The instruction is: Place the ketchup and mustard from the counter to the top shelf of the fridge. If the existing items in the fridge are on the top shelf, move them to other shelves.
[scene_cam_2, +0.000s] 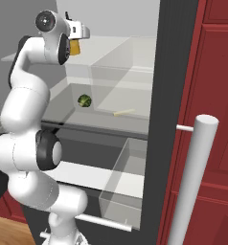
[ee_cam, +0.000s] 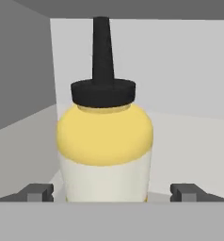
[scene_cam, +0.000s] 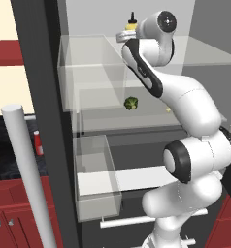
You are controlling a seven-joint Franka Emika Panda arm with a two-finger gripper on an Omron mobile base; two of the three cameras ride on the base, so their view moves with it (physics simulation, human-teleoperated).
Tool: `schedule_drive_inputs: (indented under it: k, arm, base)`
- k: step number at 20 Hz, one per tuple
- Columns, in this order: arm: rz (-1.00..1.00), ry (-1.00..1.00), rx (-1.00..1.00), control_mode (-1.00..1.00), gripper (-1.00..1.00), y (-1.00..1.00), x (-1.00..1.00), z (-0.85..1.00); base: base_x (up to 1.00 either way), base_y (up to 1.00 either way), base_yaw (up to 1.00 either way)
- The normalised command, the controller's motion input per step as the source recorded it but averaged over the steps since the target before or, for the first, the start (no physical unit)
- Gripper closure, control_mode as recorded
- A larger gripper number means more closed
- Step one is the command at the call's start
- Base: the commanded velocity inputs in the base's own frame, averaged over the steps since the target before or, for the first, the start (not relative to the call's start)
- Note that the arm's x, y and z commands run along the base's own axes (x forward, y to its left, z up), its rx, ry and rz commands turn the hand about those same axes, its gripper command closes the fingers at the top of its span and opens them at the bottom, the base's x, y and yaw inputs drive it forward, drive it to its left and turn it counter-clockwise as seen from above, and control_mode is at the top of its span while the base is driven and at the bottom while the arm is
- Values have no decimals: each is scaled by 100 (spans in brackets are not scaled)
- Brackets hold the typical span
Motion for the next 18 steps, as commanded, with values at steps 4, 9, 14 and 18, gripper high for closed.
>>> schedule_drive_inputs:
  k: [4,9,14,18]
  arm:
    - [1,-2,0,-100,-100,0,-18,0]
    - [6,-16,0,-100,-100,-2,-81,0]
    - [10,-29,1,-100,-100,-36,-100,0]
    - [3,-14,0,-100,-100,-59,-100,-18]
  base:
    - [0,0,0]
    - [0,0,0]
    - [0,0,0]
    - [0,0,0]
